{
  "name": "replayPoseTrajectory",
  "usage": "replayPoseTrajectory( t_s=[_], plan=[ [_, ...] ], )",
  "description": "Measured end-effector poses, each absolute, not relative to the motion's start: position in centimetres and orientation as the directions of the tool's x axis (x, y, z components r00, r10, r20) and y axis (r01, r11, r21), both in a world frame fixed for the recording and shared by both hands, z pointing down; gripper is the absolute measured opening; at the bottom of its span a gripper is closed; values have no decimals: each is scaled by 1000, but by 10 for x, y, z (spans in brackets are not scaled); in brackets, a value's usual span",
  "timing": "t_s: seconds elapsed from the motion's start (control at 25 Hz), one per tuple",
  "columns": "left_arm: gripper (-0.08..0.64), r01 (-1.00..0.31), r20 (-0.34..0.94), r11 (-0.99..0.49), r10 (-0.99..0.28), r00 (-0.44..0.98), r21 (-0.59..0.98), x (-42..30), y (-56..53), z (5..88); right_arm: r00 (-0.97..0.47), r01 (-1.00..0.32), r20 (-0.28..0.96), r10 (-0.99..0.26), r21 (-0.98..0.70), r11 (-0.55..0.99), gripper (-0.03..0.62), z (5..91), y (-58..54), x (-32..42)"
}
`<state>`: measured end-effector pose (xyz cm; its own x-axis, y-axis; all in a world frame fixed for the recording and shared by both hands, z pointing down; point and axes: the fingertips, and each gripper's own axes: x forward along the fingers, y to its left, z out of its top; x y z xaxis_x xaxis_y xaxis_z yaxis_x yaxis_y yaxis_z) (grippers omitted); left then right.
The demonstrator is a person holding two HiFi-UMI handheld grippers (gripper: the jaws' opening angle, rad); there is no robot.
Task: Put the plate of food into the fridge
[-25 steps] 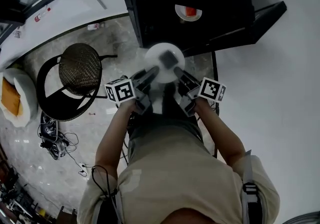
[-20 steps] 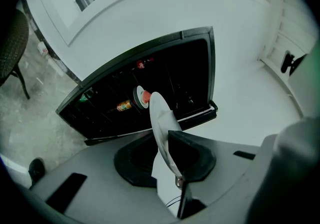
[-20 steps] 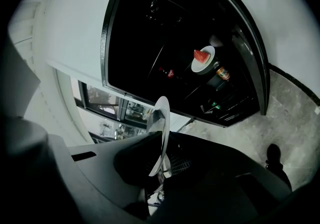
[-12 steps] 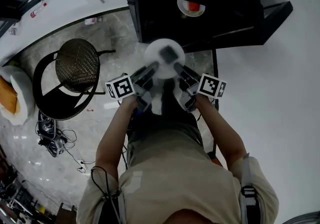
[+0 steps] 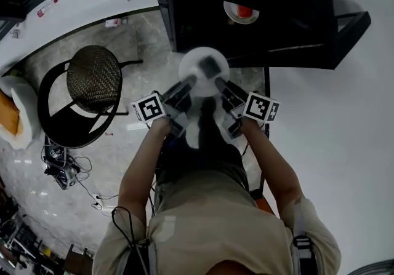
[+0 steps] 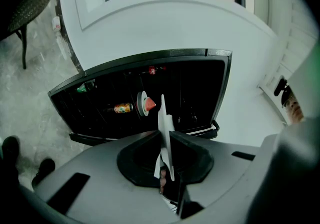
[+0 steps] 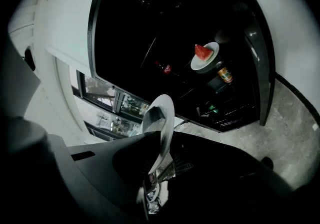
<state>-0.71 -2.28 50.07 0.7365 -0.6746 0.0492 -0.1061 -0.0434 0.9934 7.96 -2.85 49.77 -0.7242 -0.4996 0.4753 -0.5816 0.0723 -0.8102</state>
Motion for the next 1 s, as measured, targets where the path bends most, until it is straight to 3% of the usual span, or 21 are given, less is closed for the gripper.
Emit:
replayPoseTrajectory(
  t_s=[0.32, 0.72, 1.0],
  plan=[
    [31, -8, 13, 10, -714, 700, 1000, -3, -34, 522, -707, -630, 515, -485, -770, 101, 46, 516, -42, 84],
    [29, -15, 28, 24, -742, 669, 1000, -7, -39, 544, -666, -721, 598, -446, -670, 177, 108, 541, -45, 90],
    [29, 5, -10, -9, -768, 640, 1000, -12, -45, 556, -666, -727, 584, -463, -648, 228, 109, 540, -50, 94]
  ],
)
